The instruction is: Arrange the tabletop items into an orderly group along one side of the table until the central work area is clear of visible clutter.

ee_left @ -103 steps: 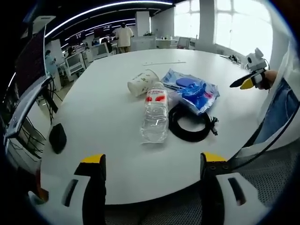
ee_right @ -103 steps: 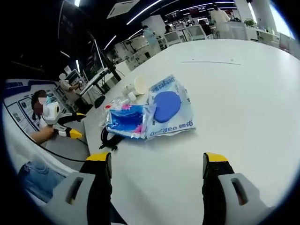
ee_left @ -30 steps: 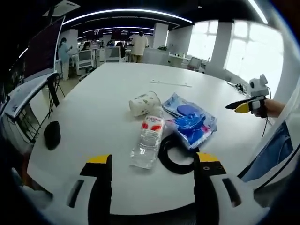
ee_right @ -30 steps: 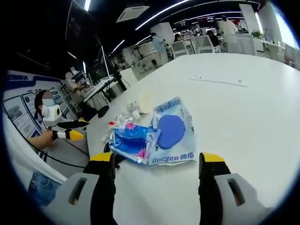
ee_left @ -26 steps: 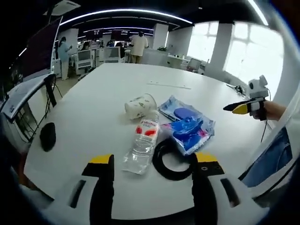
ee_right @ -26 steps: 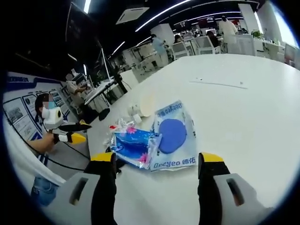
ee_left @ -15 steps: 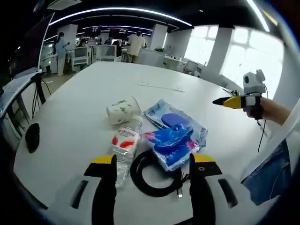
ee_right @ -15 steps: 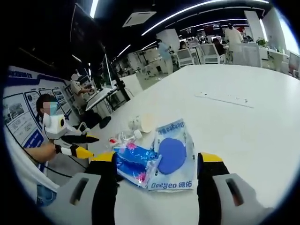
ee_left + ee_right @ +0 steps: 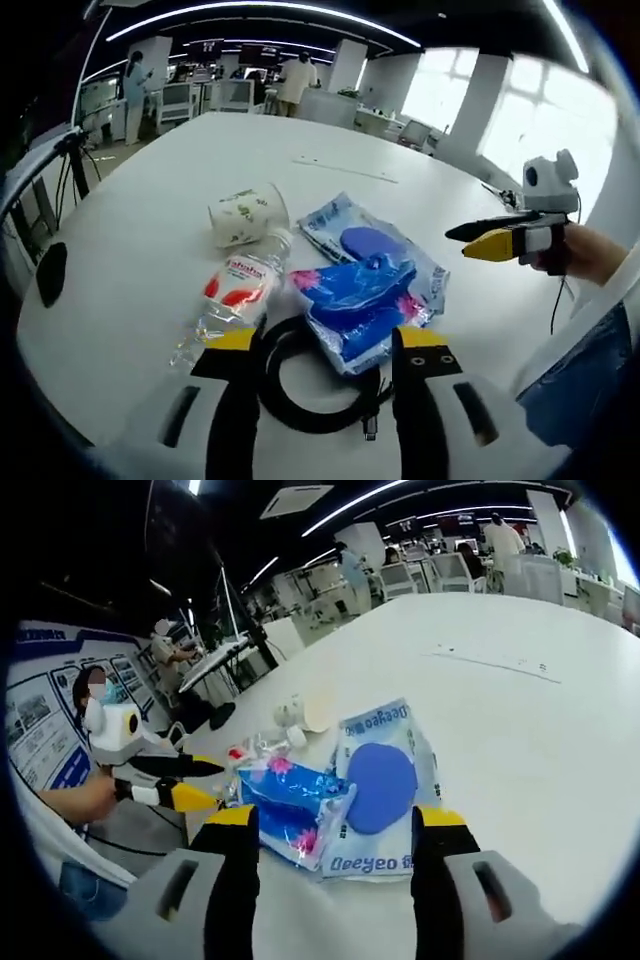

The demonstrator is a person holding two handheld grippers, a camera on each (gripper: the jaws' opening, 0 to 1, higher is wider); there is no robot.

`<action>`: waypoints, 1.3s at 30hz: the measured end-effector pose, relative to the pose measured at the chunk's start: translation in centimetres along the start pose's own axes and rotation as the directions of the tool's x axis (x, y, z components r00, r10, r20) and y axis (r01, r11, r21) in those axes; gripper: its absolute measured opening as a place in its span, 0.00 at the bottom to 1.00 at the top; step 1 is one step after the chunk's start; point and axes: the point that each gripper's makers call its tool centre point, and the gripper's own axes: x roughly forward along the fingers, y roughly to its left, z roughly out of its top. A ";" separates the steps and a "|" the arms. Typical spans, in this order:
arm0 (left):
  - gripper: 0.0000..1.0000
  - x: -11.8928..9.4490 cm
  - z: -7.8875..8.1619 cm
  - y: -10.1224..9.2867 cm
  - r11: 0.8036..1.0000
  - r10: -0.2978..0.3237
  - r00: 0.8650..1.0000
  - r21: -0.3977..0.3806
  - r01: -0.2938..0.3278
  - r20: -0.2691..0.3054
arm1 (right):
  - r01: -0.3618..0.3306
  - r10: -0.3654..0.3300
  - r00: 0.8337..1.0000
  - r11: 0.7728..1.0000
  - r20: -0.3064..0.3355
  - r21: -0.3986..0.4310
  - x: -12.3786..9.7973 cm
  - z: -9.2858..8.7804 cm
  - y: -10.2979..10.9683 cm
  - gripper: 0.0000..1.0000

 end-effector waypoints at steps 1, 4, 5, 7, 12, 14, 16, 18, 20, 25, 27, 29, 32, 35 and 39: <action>0.50 0.2 -0.3 -0.1 1.000 0.004 1.000 -0.003 -0.004 -0.006 | -0.003 0.003 1.000 1.000 -0.005 -0.008 0.3 -0.2 0.2 0.58; 0.50 0.7 -0.9 0.1 1.000 0.020 1.000 -0.004 -0.020 -0.019 | -0.010 0.009 1.000 1.000 -0.025 -0.024 1.2 -0.8 0.5 0.55; 0.49 0.8 -0.9 0.0 1.000 0.022 1.000 -0.012 -0.022 -0.019 | -0.010 0.009 0.999 0.999 -0.033 -0.030 1.5 -1.1 0.6 0.54; 0.48 1.0 -1.0 0.1 0.999 0.026 0.999 -0.025 -0.026 -0.019 | -0.011 0.009 0.999 0.999 -0.041 -0.040 1.8 -1.4 0.7 0.51; 0.45 1.5 -0.9 -0.1 0.999 0.033 0.999 -0.038 -0.034 -0.018 | -0.004 0.001 0.998 0.998 -0.064 -0.056 2.4 -2.7 0.6 0.41; 0.43 1.6 -0.9 -0.1 0.999 0.036 0.999 -0.035 -0.037 -0.020 | -0.002 -0.002 0.998 0.999 -0.068 -0.052 2.5 -3.0 0.5 0.38; 0.41 1.8 -1.0 -0.1 0.999 0.036 0.999 -0.038 -0.037 -0.021 | -0.005 0.002 0.997 0.999 -0.071 -0.042 2.7 -3.2 0.4 0.35; 0.39 1.9 -1.1 -0.3 0.998 0.034 0.999 -0.045 -0.035 -0.023 | -0.012 0.009 0.997 0.999 -0.078 -0.034 3.0 -3.6 0.5 0.31; 0.36 2.1 -1.3 -0.4 0.998 0.032 0.999 -0.049 -0.033 -0.028 | -0.016 0.014 0.996 1.000 -0.089 -0.023 3.2 -4.0 0.4 0.29; 0.30 2.2 -1.6 -0.4 0.998 0.032 0.999 -0.058 -0.034 -0.035 | -0.050 0.047 0.994 0.999 -0.101 -0.021 3.7 -4.5 0.8 0.21; 0.29 2.2 -1.5 -0.5 0.998 0.035 0.999 -0.056 -0.037 -0.035 | -0.054 0.052 0.993 0.998 -0.102 -0.025 3.9 -4.5 0.7 0.13; 0.28 2.2 -1.5 -0.5 0.998 0.038 0.999 -0.053 -0.040 -0.037 | -0.060 0.057 0.993 0.998 -0.099 -0.025 3.9 -4.5 0.8 0.08; 0.21 2.3 -1.5 -0.9 0.998 0.029 0.999 -0.054 -0.031 -0.038 | -0.065 0.064 0.993 0.998 -0.103 -0.011 3.9 -4.7 0.8 0.03; 0.15 2.4 -1.5 -1.1 0.998 0.029 0.998 -0.045 -0.031 -0.048 | -0.060 0.060 0.993 0.998 -0.097 -0.001 3.7 -4.6 0.7 0.00; 0.14 2.4 -1.0 -1.4 0.999 0.029 0.998 -0.035 -0.031 -0.051 | -0.058 0.060 0.995 0.998 -0.075 0.031 3.2 -4.0 0.4 0.00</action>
